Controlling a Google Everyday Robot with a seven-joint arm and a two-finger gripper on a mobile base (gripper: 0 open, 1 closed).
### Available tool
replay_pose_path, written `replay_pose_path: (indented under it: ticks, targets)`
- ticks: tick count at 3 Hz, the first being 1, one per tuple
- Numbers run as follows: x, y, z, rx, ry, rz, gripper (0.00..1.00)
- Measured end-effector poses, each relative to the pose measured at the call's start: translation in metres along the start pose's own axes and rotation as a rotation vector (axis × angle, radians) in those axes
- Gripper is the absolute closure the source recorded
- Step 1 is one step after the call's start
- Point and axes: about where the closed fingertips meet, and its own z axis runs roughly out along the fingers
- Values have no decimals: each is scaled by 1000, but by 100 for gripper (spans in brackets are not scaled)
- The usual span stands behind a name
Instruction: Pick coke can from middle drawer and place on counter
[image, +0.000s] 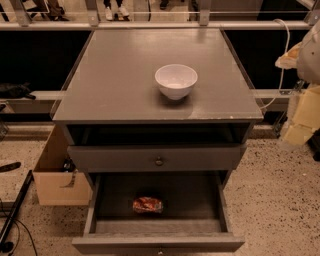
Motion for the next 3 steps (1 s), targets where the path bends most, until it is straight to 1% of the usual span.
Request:
replay_pose_path:
  ticks: [1,2,3]
  targets:
    - [0,0,0,1,0,0,0]
    - [-7,8,12,-15,-64,20,0]
    - [-23,40,60,-77,-227,81,0]
